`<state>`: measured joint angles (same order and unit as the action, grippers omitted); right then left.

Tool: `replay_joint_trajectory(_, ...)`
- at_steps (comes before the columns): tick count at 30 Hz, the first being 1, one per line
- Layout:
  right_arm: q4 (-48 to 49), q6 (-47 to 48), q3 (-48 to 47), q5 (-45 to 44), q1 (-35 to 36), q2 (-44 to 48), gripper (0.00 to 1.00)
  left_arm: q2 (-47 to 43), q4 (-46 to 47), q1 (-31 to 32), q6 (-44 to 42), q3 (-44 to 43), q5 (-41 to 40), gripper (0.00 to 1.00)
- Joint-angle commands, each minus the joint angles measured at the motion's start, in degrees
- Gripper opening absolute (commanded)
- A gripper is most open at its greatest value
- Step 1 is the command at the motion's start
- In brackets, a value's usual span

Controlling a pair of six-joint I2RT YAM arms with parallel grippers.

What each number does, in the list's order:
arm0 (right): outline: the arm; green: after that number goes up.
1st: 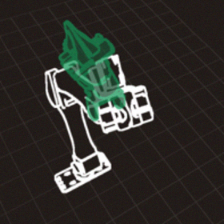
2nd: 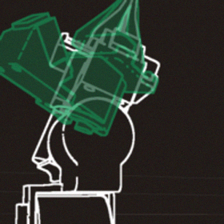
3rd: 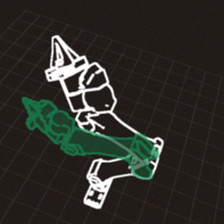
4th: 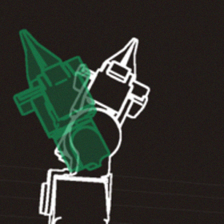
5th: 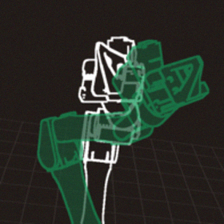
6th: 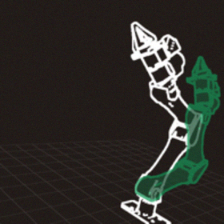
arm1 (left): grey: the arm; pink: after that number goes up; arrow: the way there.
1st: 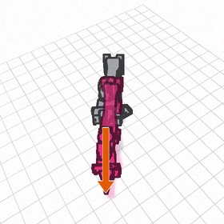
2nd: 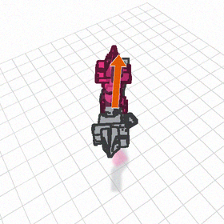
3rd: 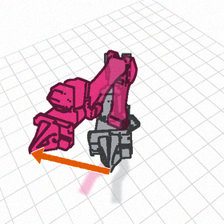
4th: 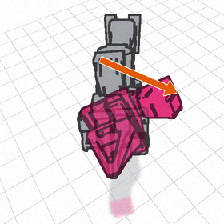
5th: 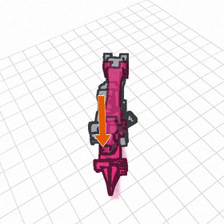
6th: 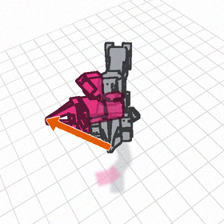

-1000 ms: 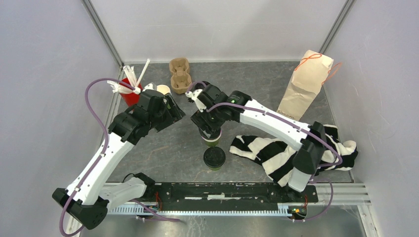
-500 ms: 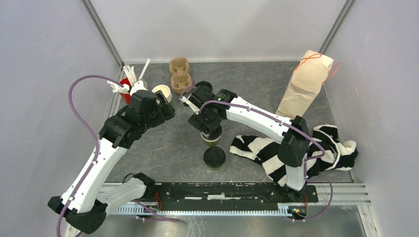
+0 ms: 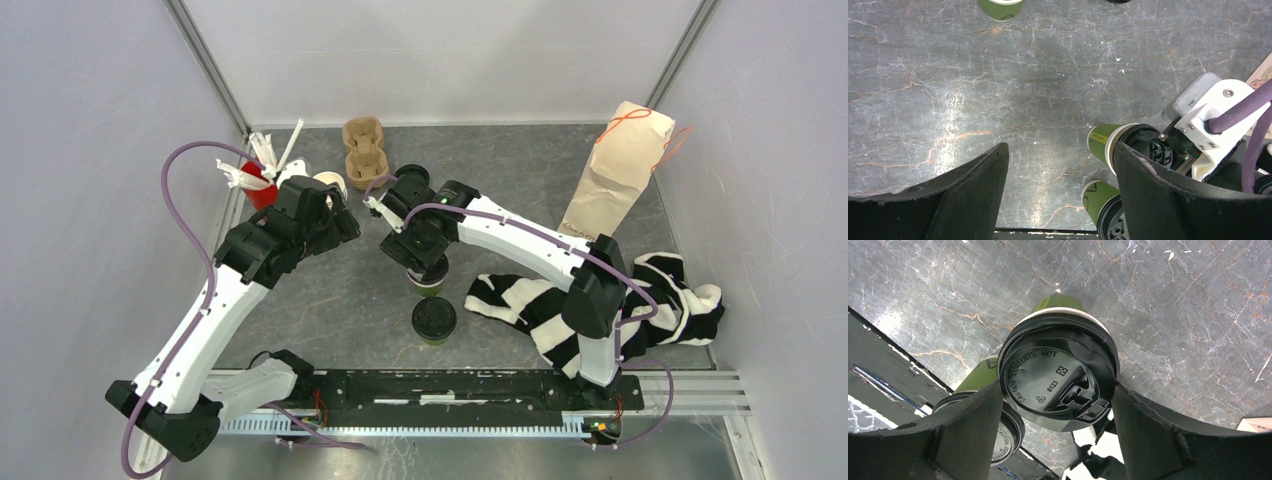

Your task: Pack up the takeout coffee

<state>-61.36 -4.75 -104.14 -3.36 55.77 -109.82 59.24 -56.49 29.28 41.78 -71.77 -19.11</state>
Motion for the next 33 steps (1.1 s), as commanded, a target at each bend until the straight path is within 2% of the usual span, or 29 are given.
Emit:
replay_joint_trajectory(1, 0.3, -0.7, 0.3, 0.2, 0.3, -0.5, 0.82, 0.1, 1.2, -0.5, -3.4, -2.7, 0.2, 0.83)
replay_joint_trajectory(21, 0.8, -1.7, 0.3, -1.8, 0.3, -1.6, 0.85, 0.1, 0.9, -1.6, -5.3, -3.6, 1.0, 0.84)
replay_joint_trajectory(27, -2.5, -2.3, -5.8, -1.8, 0.2, -2.2, 0.96, -0.3, 0.6, -1.7, -5.5, -3.5, 1.3, 0.86)
replay_joint_trajectory(31, -5.0, -3.7, -8.1, -0.1, -0.7, 0.8, 0.98, -0.5, 0.1, -1.8, -4.8, -3.8, 2.2, 0.89)
replay_joint_trajectory(33, -3.1, -4.5, -3.8, 2.9, -2.7, 5.9, 0.98, -0.8, 0.0, -1.8, -4.8, -3.9, 3.7, 0.91)
